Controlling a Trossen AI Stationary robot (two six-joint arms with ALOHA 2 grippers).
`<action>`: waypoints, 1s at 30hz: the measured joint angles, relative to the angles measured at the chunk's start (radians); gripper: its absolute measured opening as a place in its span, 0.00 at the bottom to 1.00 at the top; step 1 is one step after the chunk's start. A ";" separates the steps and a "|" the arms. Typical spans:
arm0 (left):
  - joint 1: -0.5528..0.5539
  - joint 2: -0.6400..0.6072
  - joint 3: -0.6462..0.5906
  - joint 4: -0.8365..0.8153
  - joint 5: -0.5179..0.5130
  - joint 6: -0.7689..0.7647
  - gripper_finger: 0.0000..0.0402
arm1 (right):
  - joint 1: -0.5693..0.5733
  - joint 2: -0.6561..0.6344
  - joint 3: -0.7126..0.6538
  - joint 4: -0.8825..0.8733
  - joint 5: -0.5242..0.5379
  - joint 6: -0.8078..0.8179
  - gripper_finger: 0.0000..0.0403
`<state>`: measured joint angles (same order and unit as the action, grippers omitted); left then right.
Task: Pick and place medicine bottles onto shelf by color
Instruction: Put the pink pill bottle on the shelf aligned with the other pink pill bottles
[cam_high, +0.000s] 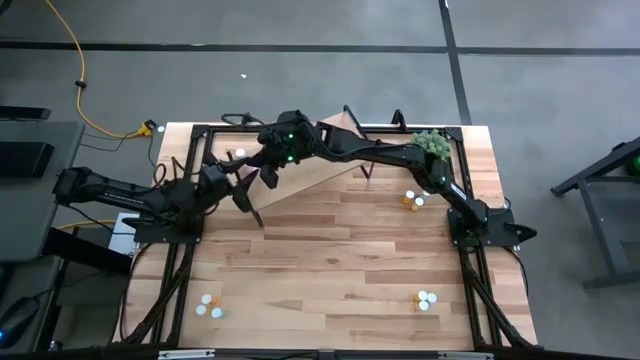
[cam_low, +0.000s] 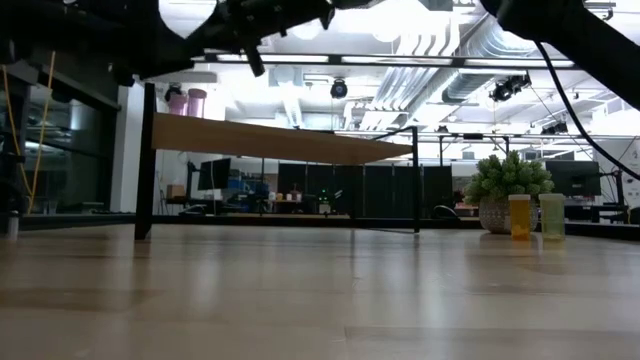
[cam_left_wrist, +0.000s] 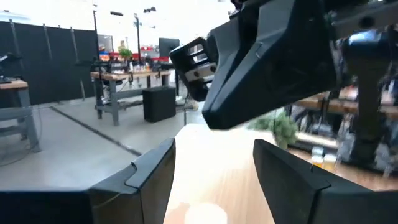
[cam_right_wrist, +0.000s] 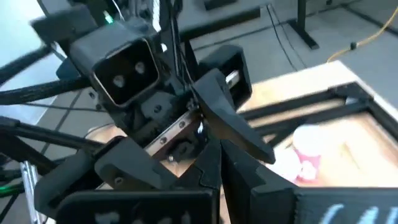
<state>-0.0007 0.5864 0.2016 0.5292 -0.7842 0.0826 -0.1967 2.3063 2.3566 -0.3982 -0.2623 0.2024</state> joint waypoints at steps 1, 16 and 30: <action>-0.003 -0.006 0.004 -0.002 0.002 0.000 0.52 | -0.001 -0.011 -0.004 -0.004 -0.001 -0.003 0.00; -0.053 -0.012 0.150 -0.047 0.101 0.000 0.52 | -0.011 -0.196 -0.009 -0.295 -0.002 -0.258 0.00; -0.321 0.003 0.568 -0.915 0.249 -0.406 0.31 | -0.007 -0.261 -0.065 -0.808 0.012 -0.443 0.00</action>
<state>-0.3219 0.5890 0.7696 -0.3861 -0.5350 -0.3232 -0.2036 2.0450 2.2919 -1.2058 -0.2504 -0.2405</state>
